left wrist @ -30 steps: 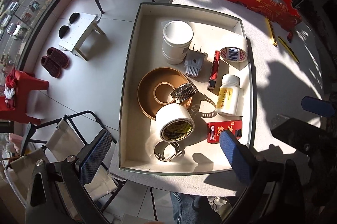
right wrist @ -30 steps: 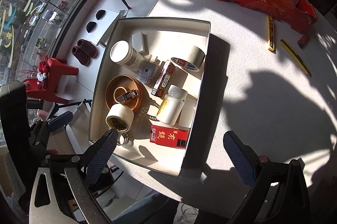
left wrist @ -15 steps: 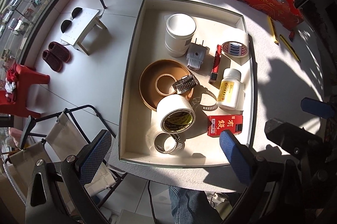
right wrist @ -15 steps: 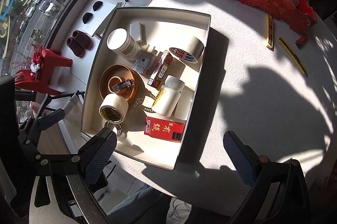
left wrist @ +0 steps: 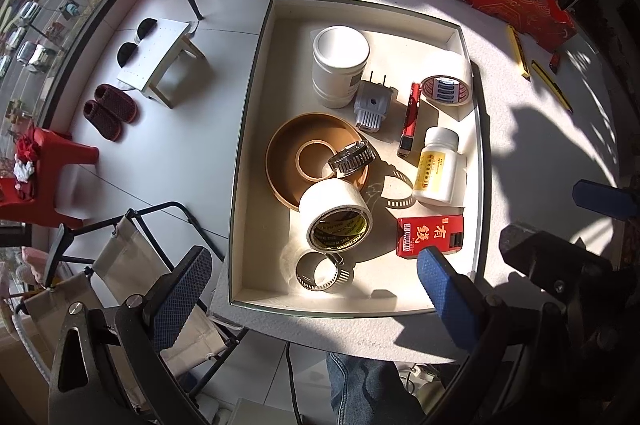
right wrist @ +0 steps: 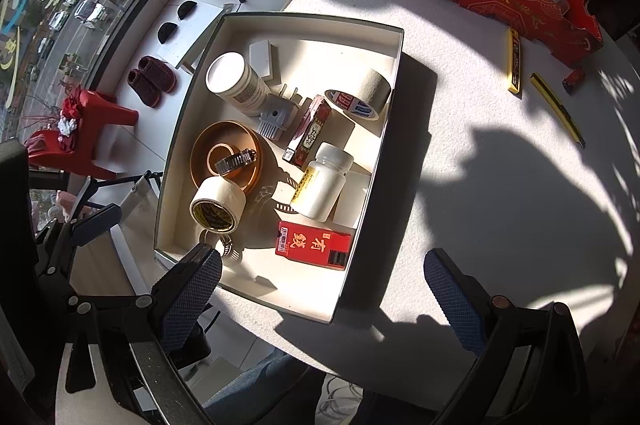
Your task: Organize rigid objects
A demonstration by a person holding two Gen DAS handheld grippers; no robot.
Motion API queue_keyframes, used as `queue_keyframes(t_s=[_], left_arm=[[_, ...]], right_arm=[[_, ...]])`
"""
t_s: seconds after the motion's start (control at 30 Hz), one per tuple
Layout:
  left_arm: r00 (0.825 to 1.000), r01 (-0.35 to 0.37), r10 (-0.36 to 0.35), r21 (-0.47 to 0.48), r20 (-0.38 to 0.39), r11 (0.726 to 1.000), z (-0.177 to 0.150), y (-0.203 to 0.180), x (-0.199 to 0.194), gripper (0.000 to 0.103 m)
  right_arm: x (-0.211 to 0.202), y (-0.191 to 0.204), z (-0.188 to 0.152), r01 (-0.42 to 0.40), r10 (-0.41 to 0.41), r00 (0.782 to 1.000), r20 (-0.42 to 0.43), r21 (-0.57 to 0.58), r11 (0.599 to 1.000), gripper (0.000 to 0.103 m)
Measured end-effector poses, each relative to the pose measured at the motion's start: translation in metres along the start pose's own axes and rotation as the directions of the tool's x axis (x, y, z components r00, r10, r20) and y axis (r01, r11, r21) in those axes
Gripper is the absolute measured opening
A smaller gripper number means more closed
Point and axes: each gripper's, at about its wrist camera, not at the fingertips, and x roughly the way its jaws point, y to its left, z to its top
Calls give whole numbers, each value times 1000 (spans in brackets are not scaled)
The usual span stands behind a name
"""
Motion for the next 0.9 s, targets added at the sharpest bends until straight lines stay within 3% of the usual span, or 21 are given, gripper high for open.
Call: queue_keyframes(t_s=[0.7,0.9], left_arm=[[1000,-5,5,-10,-26,1000,-2,0,6,102],[1000,-1,1,-21,-3,1000,0,4,2,102]], right_arm=[[1,0,0,7,-7,1000,0,-3,1000,101],[1,0,1,15,-15,1000,3,-10,1000,102]])
